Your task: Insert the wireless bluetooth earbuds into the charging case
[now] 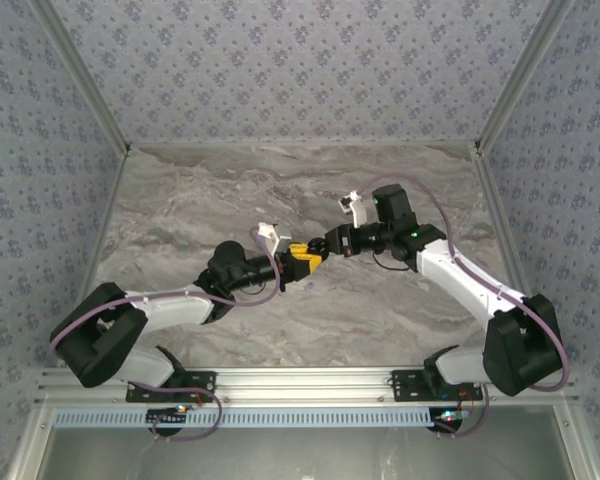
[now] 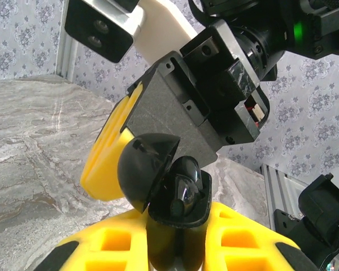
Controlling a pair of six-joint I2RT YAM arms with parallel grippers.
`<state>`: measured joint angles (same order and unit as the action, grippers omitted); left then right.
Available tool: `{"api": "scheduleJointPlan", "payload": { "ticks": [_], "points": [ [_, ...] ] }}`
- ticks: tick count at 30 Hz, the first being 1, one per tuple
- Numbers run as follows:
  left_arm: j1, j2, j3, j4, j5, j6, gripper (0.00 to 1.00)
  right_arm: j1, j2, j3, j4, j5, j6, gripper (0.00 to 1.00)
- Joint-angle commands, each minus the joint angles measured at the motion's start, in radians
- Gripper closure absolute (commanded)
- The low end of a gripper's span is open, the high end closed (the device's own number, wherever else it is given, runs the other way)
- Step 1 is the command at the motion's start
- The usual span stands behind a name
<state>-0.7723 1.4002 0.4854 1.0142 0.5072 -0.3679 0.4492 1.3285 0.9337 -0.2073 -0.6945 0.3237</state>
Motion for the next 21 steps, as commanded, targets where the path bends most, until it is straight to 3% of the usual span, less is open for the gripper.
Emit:
{"api": "scheduleJointPlan", "payload": {
  "ticks": [1,6,10,16,21],
  "points": [
    [0.004,0.026,0.033,-0.044,-0.048,-0.017,0.85,0.009,-0.048,-0.001,0.018,-0.017,-0.01,0.84],
    [0.005,0.028,0.039,-0.061,-0.057,-0.022,0.85,0.006,-0.067,-0.011,0.025,-0.004,-0.01,0.84],
    [0.01,0.03,0.054,-0.109,-0.106,-0.037,0.84,0.003,-0.066,0.001,-0.039,0.111,-0.019,0.83],
    [0.02,0.041,0.155,-0.363,-0.229,-0.042,0.84,0.0,-0.079,0.015,-0.149,0.369,-0.018,0.81],
    [0.052,0.077,0.287,-0.61,-0.305,-0.081,0.84,-0.004,-0.11,-0.008,-0.189,0.479,-0.004,0.8]
  ]
}}
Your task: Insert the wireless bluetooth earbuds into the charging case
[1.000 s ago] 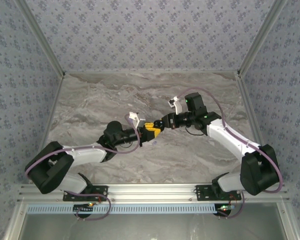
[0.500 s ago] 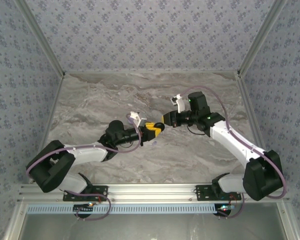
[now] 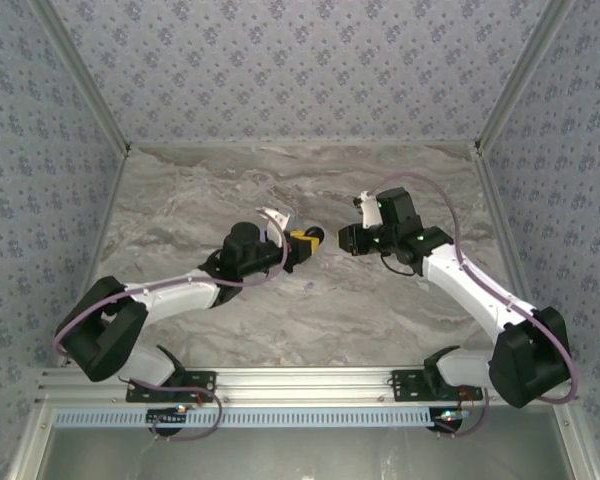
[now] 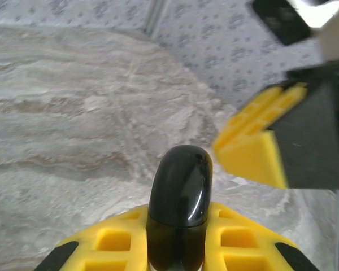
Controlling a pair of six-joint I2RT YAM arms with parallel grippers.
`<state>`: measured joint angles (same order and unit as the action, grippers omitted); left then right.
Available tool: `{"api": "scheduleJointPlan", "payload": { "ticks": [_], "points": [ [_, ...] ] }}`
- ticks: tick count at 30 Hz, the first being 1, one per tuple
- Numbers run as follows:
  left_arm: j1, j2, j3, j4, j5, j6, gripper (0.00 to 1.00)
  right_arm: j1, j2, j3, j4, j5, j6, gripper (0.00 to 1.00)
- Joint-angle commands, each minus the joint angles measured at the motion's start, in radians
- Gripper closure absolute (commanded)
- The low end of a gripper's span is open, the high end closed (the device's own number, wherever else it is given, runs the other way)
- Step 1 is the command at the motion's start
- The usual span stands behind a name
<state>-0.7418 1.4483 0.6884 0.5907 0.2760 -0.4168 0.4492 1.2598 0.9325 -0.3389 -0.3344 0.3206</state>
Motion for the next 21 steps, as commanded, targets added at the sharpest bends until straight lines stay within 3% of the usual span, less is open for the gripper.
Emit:
{"api": "scheduleJointPlan", "payload": {
  "ticks": [1,11,21],
  "points": [
    [0.027,0.043,0.122,-0.26,-0.095,-0.036,0.84,-0.006,-0.052,-0.014,-0.061,0.131,0.0,0.8],
    [0.089,0.285,0.475,-0.623,-0.111,-0.028,0.83,-0.011,-0.132,-0.075,-0.115,0.173,-0.004,0.76],
    [0.149,0.534,0.761,-0.705,-0.013,-0.057,0.83,-0.009,-0.187,-0.129,-0.128,0.176,0.026,0.74]
  ]
}}
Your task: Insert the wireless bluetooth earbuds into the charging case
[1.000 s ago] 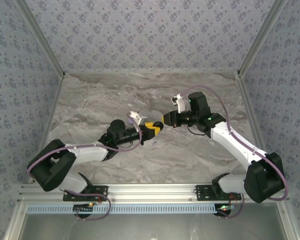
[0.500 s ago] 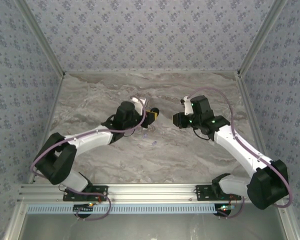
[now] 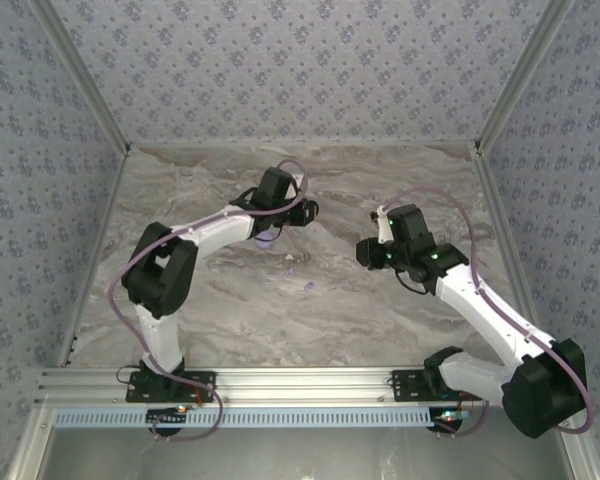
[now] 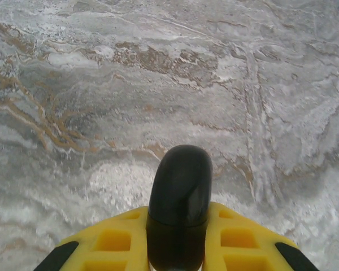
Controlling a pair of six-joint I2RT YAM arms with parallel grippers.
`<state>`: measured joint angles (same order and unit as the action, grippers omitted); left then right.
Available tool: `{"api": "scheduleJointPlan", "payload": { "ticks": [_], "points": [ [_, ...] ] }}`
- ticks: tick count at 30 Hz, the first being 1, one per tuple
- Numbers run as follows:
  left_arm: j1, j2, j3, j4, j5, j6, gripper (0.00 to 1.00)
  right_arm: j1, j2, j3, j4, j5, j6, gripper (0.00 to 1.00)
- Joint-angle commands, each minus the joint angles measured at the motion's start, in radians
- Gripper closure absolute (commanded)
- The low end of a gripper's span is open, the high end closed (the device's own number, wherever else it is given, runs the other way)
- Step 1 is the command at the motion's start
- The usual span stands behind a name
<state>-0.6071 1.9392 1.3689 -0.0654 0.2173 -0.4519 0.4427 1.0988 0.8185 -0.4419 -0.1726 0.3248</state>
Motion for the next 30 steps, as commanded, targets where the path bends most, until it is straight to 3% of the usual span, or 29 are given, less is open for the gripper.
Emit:
{"api": "scheduleJointPlan", "payload": {
  "ticks": [1,20,30],
  "points": [
    [0.019,0.068,0.107,-0.052,0.056,-0.027,0.83,-0.004,-0.029,-0.018,-0.026,0.015,0.023,0.74],
    [0.071,0.406,0.496,-0.188,0.116,-0.056,0.83,0.0,-0.047,-0.022,-0.05,0.016,0.04,0.73],
    [0.085,0.489,0.575,-0.239,0.12,-0.056,0.79,0.001,-0.053,-0.023,-0.057,0.015,0.049,0.73]
  ]
}}
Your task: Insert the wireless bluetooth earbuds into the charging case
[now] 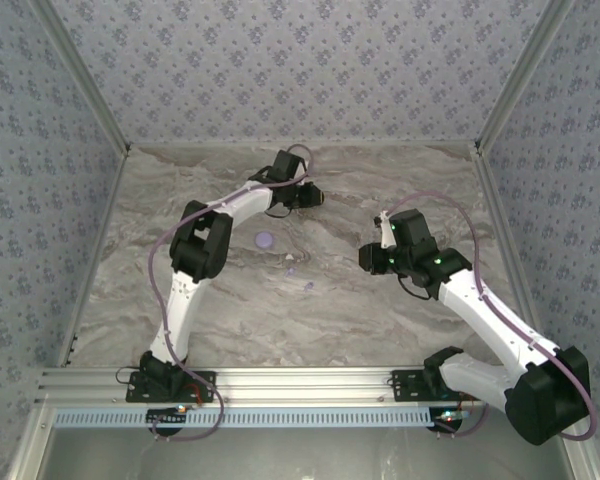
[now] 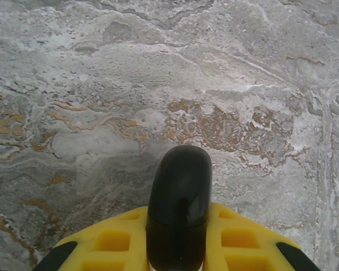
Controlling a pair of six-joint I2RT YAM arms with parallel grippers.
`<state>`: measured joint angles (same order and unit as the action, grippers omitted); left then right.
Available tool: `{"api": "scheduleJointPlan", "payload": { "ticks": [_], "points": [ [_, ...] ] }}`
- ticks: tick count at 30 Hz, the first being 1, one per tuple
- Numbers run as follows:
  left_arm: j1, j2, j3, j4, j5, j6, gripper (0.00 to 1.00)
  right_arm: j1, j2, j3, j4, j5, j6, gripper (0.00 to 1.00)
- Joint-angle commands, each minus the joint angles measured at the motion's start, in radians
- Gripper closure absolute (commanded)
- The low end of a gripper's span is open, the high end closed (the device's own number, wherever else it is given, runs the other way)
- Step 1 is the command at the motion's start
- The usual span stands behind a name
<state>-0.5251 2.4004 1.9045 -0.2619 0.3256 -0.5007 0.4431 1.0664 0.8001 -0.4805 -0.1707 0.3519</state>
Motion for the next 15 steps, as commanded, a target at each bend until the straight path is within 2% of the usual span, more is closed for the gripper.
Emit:
{"api": "scheduleJointPlan", "payload": {
  "ticks": [1,6,11,15],
  "points": [
    [0.003,0.033,0.068,-0.047,0.008,-0.006,0.78,0.002,-0.019,-0.004,-0.02,0.013,0.024,0.73],
    [0.004,0.044,0.081,-0.065,-0.022,0.01,0.65,0.0,-0.022,0.0,-0.026,0.018,0.022,0.73],
    [0.004,0.027,0.081,-0.092,-0.075,0.058,0.48,0.0,-0.023,0.002,-0.035,0.019,0.021,0.72],
    [0.004,-0.017,0.052,-0.09,-0.13,0.08,0.4,0.0,-0.023,0.0,-0.035,0.022,0.019,0.72]
  ]
}}
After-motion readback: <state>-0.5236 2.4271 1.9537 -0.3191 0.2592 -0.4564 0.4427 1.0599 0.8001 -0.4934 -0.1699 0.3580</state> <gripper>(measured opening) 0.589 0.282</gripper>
